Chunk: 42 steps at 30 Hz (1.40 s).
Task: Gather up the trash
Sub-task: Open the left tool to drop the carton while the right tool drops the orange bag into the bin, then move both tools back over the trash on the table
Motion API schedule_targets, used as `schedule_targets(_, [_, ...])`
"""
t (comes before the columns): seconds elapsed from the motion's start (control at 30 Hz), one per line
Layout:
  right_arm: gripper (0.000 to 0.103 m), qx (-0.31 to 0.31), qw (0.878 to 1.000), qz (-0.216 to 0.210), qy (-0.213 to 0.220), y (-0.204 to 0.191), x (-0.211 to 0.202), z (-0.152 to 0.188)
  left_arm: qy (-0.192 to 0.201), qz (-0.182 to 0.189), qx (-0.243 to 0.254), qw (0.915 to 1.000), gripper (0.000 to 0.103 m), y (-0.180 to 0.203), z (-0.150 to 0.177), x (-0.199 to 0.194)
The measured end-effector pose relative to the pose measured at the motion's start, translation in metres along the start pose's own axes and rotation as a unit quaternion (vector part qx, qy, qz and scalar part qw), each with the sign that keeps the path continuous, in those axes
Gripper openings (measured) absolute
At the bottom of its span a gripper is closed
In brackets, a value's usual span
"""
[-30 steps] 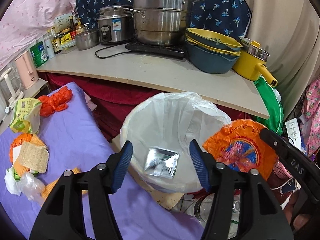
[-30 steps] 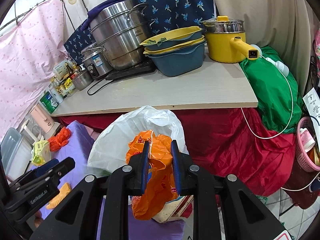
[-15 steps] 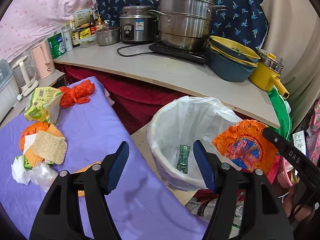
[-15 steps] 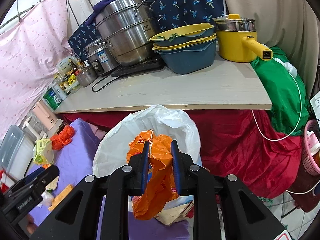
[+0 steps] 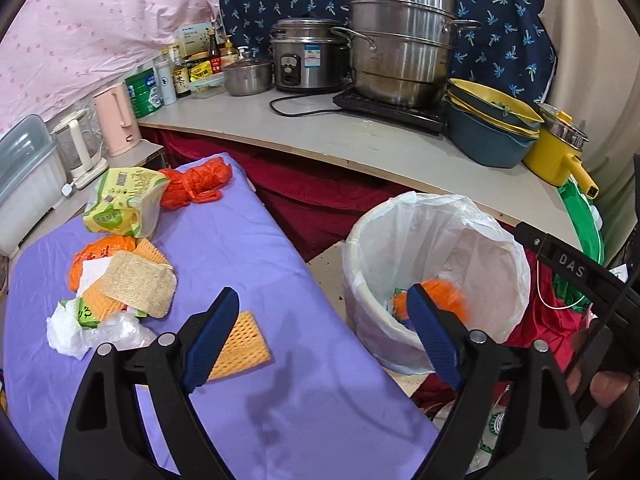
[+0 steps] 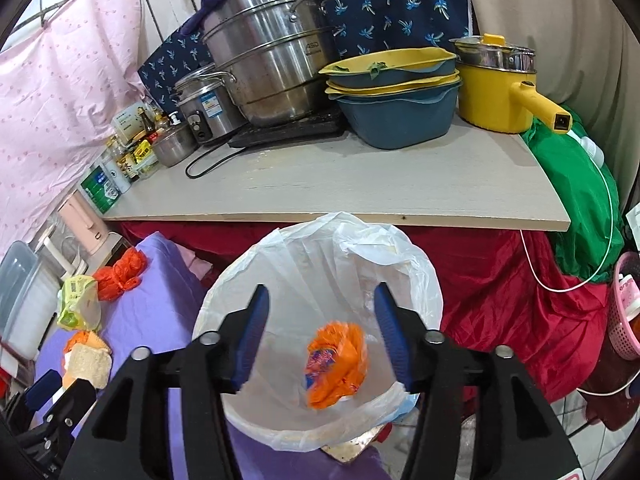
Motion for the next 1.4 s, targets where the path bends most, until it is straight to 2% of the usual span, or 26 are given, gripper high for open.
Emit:
schedule_targets(0.2, [0.067, -0.005, 1.0, -0.011, -0.002, -0.005, -0.018, 0.01, 0.005, -0.002, -0.011, 0.9999, 0.082, -0.008, 0.004, -0.01])
schedule_targets(0.6, [0.076, -0.037, 0.999, -0.027, 0.017, -0.035, -0.055, 0.026, 0.023, -0.02, -0.041, 0.9987, 0.082, -0.036, 0.017, -0.04])
schedule_targets(0.93, [0.076, -0.082, 0.994, -0.069, 0.005, -0.092, -0.075, 0.056, 0.025, -0.059, -0.095, 0.9934, 0.085, -0.095, 0.043, -0.068])
schedule_targets(1.4, [0.076, -0.141, 0.984, -0.108, -0.021, -0.16, -0.093, 0.104, 0.024, -0.109, -0.171, 0.979, 0.085, -0.177, 0.087, -0.106])
Point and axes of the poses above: each gripper's, at about its wrist camera, not at the fingertips, and x roughly the way its jaws point, y to its right, z to its underside, the point moved 7 cm from there along x, roughly the way its jaws point, and after that the axes turned 14 degrees about z, right-handed, at the moved point
